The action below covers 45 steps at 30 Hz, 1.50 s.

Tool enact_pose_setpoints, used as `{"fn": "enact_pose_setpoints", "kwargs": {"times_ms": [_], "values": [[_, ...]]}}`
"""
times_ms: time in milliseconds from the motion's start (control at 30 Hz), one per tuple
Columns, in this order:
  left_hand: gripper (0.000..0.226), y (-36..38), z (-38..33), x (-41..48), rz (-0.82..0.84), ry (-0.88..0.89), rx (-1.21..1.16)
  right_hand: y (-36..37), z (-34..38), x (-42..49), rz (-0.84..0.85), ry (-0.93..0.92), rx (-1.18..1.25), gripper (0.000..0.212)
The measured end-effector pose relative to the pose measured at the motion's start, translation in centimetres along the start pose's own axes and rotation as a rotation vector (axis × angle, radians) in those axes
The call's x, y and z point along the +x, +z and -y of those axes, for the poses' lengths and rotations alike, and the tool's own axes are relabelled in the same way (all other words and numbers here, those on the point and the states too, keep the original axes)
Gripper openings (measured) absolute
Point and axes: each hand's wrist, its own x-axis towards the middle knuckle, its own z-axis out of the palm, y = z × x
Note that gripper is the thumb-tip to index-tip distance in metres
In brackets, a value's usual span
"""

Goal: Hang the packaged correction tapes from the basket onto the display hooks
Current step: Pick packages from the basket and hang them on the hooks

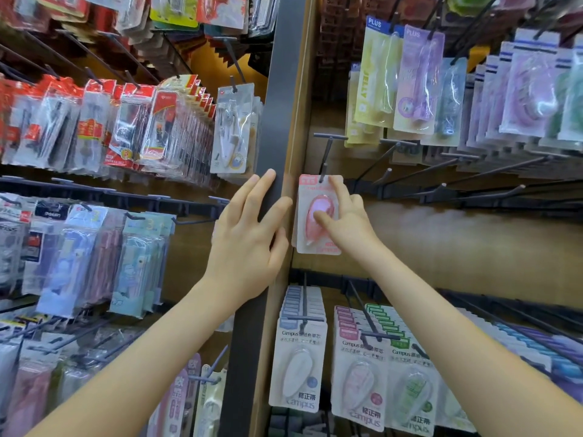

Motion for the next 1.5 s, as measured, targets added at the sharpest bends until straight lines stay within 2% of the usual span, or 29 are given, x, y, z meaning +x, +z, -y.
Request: {"fn": "enact_pose_setpoints", "kwargs": {"times_ms": [133, 267, 367, 433, 533, 600, 800, 900, 967, 1033, 1133, 1200, 1267, 1367, 1500], "values": [[0.035, 0.3, -0.1, -0.3, -0.016, 0.015, -0.018, -0.5, -0.2, -2.2, 0.003, 0.011, -0.171, 0.072], [0.042, -0.5, -1.3, -2.4, 0.02, -0.037, -0.072, -1.5, 0.1, -8.2, -0.006, -0.137, -0.353, 0.06], [0.053, -2.7, -3.5, -7.2, 0.152, -0.136, -0.206, -1.5, 0.9, -14.7, -0.041, -0.295, -0.367, 0.044], [0.054, -4.6, -4.5, -11.0, 0.276, -0.112, -0.225, -0.6, 0.9, -19.2, -0.045, -0.346, -0.321, 0.036], [0.053, -7.4, -5.3, -17.3, 0.427, -0.067, -0.191, 1.6, -0.1, -25.6, 0.063, -0.308, -0.232, 0.031], [0.053, -9.3, -6.1, -22.7, 0.552, -0.134, -0.205, 3.6, -1.2, -30.0, 0.161, -0.262, -0.172, 0.03], [0.043, -16.0, -10.6, -41.2, 1.091, -0.573, -0.232, 10.9, -6.6, -44.1, 0.706, 0.03, -0.104, 0.032], [0.036, -18.8, -11.5, -49.3, 1.42, -0.836, -0.193, 15.3, -9.8, -51.3, 0.863, 0.231, -0.11, 0.033], [0.035, -20.0, -11.8, -54.2, 1.536, -0.979, -0.144, 18.3, -12.0, -56.7, 0.97, 0.39, -0.132, 0.034], [0.033, -20.9, -12.0, -60.2, 1.672, -1.054, -0.128, 21.2, -14.3, -62.7, 1.094, 0.536, -0.149, 0.037], [0.029, -23.8, -13.2, -72.8, 1.868, -1.073, -0.156, 25.1, -18.6, -72.7, 1.278, 0.652, -0.164, 0.039], [0.038, -26.0, -14.0, -81.5, 1.907, -1.136, -0.207, 27.5, -21.2, -80.2, 1.345, 0.781, -0.17, 0.052], [0.042, -27.4, -15.4, -89.4, 2.014, -1.137, -0.14, 30.1, -23.0, -87.0, 1.375, 0.947, -0.16, 0.06], [0.039, -27.1, -17.1, -96.6, 1.951, -1.157, -0.187, 35.1, -25.4, -96.8, 1.306, 1.089, -0.137, 0.055], [0.061, -26.1, -19.7, -105.8, 2.053, -1.167, -0.123, 42.1, -27.0, -105.5, 1.194, 1.128, -0.032, 0.048]]}}
